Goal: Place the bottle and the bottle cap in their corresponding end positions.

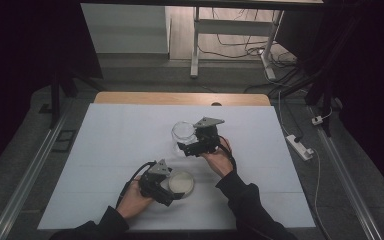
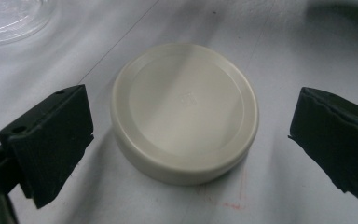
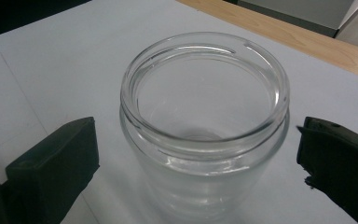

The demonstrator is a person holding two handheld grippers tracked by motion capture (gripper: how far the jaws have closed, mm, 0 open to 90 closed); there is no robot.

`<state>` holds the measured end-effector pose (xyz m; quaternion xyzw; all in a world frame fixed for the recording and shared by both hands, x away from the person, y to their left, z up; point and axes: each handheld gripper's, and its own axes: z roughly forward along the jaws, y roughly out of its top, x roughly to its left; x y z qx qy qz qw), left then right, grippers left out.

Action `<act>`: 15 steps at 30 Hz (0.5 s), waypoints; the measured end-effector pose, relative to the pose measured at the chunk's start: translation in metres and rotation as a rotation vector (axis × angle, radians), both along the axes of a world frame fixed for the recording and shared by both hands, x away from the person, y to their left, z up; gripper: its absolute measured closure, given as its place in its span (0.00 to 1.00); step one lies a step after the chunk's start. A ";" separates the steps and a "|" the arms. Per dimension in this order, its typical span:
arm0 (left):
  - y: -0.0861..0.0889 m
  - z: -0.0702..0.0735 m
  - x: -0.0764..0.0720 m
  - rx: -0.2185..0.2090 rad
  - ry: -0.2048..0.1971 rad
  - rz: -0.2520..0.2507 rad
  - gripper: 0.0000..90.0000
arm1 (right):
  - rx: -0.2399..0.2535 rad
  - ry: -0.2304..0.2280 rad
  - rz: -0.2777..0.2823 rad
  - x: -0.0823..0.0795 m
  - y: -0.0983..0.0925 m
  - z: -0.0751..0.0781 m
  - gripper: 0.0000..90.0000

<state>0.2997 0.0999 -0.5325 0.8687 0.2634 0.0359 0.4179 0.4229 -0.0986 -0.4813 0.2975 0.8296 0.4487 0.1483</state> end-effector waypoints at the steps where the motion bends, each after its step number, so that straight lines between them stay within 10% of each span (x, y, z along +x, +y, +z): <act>1: 0.001 0.001 -0.001 -0.005 0.002 0.003 0.00 | 0.003 0.002 0.001 -0.001 -0.001 0.000 0.00; 15: 0.026 0.010 -0.004 -0.056 0.021 0.021 0.00 | -0.031 0.011 0.015 -0.017 -0.010 -0.005 0.00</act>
